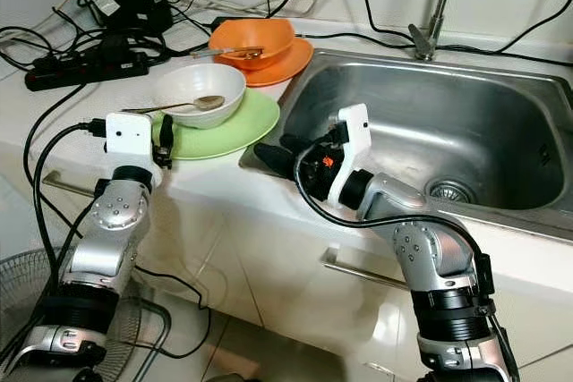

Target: Kitchen organization

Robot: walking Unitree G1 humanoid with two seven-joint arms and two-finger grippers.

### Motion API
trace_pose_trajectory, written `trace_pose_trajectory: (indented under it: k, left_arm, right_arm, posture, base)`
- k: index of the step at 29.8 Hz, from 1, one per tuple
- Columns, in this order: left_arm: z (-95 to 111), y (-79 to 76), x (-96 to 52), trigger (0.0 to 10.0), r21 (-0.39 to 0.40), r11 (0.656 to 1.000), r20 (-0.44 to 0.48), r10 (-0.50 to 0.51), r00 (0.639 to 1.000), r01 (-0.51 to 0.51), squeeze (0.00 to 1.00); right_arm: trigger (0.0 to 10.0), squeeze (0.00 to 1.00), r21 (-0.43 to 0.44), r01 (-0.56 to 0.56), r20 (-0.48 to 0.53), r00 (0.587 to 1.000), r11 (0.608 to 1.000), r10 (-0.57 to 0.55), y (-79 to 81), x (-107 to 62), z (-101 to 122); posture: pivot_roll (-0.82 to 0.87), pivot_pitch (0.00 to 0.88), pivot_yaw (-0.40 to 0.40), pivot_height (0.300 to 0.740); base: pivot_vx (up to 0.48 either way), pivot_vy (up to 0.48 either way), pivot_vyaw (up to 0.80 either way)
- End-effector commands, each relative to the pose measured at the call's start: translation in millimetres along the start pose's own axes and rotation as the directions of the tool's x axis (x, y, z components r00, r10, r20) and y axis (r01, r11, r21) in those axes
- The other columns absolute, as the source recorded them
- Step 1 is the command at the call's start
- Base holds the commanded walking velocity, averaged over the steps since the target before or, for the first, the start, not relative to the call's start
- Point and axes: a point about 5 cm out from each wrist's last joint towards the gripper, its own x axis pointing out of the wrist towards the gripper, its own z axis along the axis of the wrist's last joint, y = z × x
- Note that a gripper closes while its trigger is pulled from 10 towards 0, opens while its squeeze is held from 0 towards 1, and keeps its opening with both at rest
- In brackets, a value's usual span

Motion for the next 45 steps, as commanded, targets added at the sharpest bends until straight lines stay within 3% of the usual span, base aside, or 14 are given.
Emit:
trace_pose_trajectory:
  k: [1, 5, 7, 26, 35, 37, 39, 42, 43, 44, 45]
  left_arm:
    - [10, 6.2, 5.6, 10.0, -0.010, 0.999, 0.049, 0.033, 0.998, -0.033, 0.00]
    - [13, 9.8, 5.9, 10.0, -0.017, 0.998, 0.075, 0.058, 0.996, -0.057, 0.00]
    - [11, 17.3, 5.3, 10.0, 0.034, 0.993, 0.089, 0.107, 0.990, -0.111, 0.00]
    - [3, 21.5, 18.6, 10.0, 0.018, 0.996, 0.094, 0.089, 0.992, -0.091, 0.00]
    - [-2, 29.7, 27.1, 10.0, -0.219, 0.965, 0.028, 0.157, 0.987, -0.147, 0.00]
    - [-1, 28.6, 28.7, 10.0, -0.299, 0.944, 0.018, 0.154, 0.988, -0.141, 0.00]
    - [-2, 27.6, 29.1, 10.0, -0.328, 0.935, 0.016, 0.148, 0.989, -0.134, 0.00]
    - [3, 21.3, 34.0, 10.0, -0.450, 0.886, 0.006, 0.123, 0.992, -0.107, 0.00]
    - [4, 20.3, 34.7, 9.3, -0.466, 0.878, 0.005, 0.121, 0.993, -0.105, 0.00]
    - [5, 19.5, 35.2, 7.7, -0.481, 0.871, 0.006, 0.119, 0.993, -0.102, 0.00]
    - [5, 18.9, 35.7, 7.7, -0.493, 0.864, 0.008, 0.118, 0.993, -0.098, 0.00]
  right_arm:
    - [10.0, 0.00, -0.029, 0.006, 0.019, 1.000, 1.000, -0.006, 3.0, 0.5, 6]
    - [10.0, 0.00, -0.029, 0.011, 0.025, 1.000, 1.000, -0.010, 2.8, 0.7, 6]
    - [10.0, 0.00, -0.026, 0.011, 0.027, 1.000, 1.000, -0.010, 2.5, 1.2, 6]
    - [10.0, 0.00, -0.031, 0.040, 0.049, 0.998, 0.999, -0.039, -1.0, 2.6, 9]
    - [10.0, 0.00, -0.026, 0.053, 0.056, 0.997, 0.998, -0.052, -1.0, 2.4, 9]
    - [10.0, 0.00, -0.025, 0.056, 0.058, 0.997, 0.998, -0.055, -1.3, 2.1, 9]
    - [10.0, 0.00, -0.025, 0.057, 0.058, 0.997, 0.998, -0.056, -1.4, 2.0, 10]
    - [10.0, 0.00, -0.023, 0.061, 0.064, 0.996, 0.998, -0.060, -1.8, 2.2, 11]
    - [10.0, 0.00, -0.023, 0.063, 0.065, 0.996, 0.998, -0.061, -1.9, 2.3, 11]
    - [10.0, 0.00, -0.021, 0.063, 0.067, 0.996, 0.998, -0.062, -1.9, 2.4, 11]
    - [10.0, 0.00, -0.020, 0.064, 0.068, 0.996, 0.998, -0.063, -1.8, 2.4, 11]
  posture:
    - [-0.09, 0.011, 0.079, 0.740]
    - [-0.09, 0.010, 0.079, 0.740]
    - [-0.10, 0.007, 0.076, 0.740]
    - [-0.11, 0.003, 0.075, 0.740]
    - [-0.11, 0.009, 0.075, 0.740]
    - [-0.11, 0.010, 0.074, 0.740]
    - [-0.11, 0.010, 0.074, 0.740]
    - [-0.11, 0.011, 0.075, 0.740]
    - [-0.11, 0.011, 0.076, 0.740]
    - [-0.11, 0.011, 0.076, 0.740]
    - [-0.11, 0.011, 0.076, 0.740]
  base:
    - [0.000, 0.000, 0.00]
    - [0.000, 0.000, 0.00]
    - [0.000, 0.000, 0.00]
    - [0.000, 0.000, 0.00]
    - [0.000, 0.000, 0.00]
    - [0.000, 0.000, 0.00]
    - [0.000, 0.000, 0.00]
    - [0.000, 0.000, 0.00]
    - [0.000, 0.000, 0.00]
    - [0.000, 0.000, 0.00]
    - [0.000, 0.000, 0.00]
